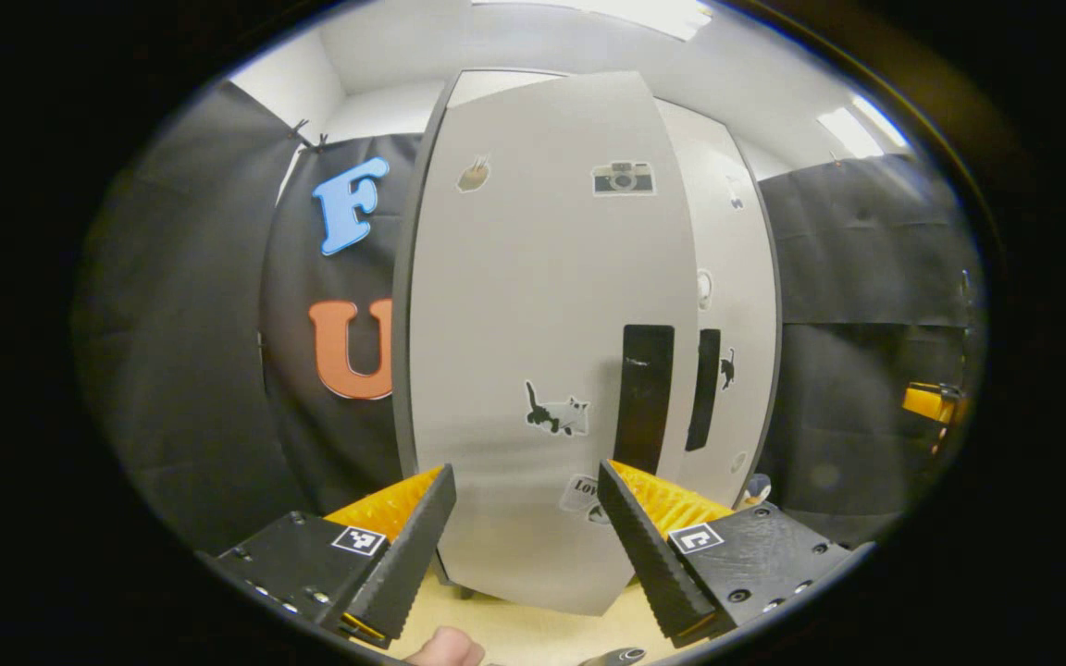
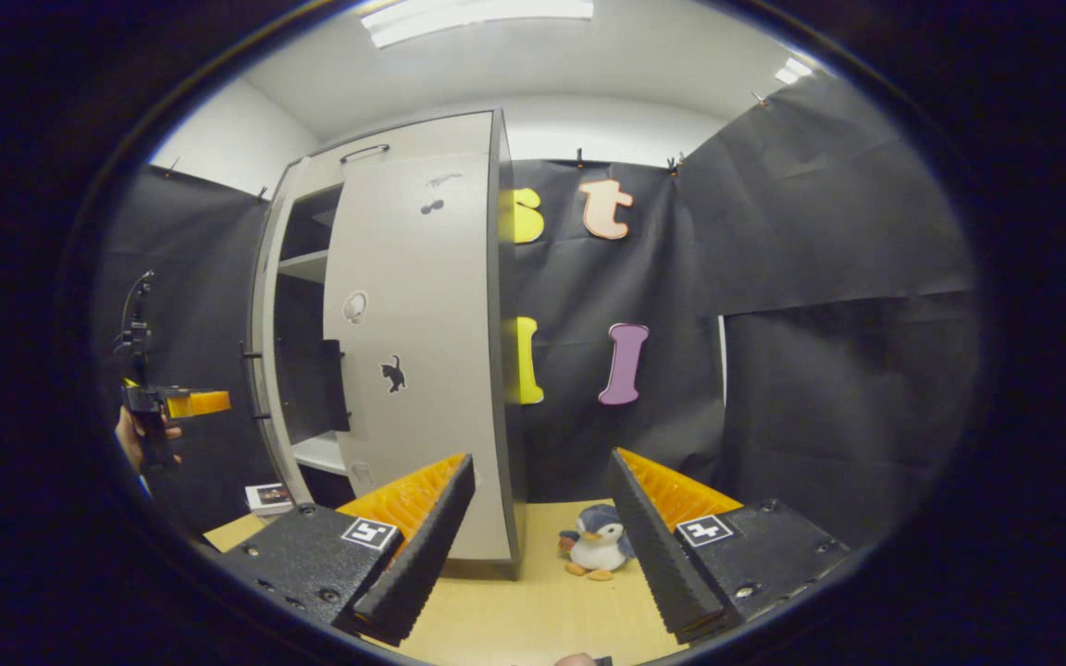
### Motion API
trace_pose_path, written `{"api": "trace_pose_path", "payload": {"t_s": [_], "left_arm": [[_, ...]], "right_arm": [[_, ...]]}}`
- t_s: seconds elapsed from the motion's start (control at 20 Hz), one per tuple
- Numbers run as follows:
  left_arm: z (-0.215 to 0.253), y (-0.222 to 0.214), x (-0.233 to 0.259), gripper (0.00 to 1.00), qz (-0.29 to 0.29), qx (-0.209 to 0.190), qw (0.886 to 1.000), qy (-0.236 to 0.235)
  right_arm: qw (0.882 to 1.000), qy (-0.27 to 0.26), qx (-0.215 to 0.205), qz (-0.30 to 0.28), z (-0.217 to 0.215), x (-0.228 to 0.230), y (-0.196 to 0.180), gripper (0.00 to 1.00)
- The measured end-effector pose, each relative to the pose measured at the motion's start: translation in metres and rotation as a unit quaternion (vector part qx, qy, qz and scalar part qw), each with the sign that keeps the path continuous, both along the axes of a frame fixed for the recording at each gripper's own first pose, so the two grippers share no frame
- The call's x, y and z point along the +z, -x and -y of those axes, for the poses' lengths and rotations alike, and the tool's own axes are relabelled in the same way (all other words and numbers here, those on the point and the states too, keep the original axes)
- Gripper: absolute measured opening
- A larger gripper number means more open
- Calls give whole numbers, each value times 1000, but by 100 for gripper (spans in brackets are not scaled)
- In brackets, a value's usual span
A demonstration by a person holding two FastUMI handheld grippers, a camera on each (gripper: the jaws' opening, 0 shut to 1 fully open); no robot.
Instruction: Grasp the bottle in the cabinet with the left hand and place it on the coaster, then close the right door with the right hand and the left door with the left hand.
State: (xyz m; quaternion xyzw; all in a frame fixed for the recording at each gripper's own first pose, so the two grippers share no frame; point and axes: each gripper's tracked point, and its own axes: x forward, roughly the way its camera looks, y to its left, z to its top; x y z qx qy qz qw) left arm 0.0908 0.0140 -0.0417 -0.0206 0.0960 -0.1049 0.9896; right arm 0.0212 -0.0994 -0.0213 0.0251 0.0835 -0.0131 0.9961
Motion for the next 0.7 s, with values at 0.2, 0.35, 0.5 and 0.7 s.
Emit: {"api": "trace_pose_path", "payload": {"t_s": [0.2,0.35,0.5,0.7], "left_arm": [[15,-12,3,100,7,-3,1000,6],[26,-16,3,100,5,-9,1000,6],[29,-15,8,100,7,-5,1000,-1],[29,-9,18,100,10,16,1000,-22]], "right_arm": [[1000,2,1,-1,-3,0,-1,93],[1000,6,6,4,-7,4,0,95],[1000,7,8,9,-12,10,1,93],[999,5,13,37,-26,36,-8,95]]}}
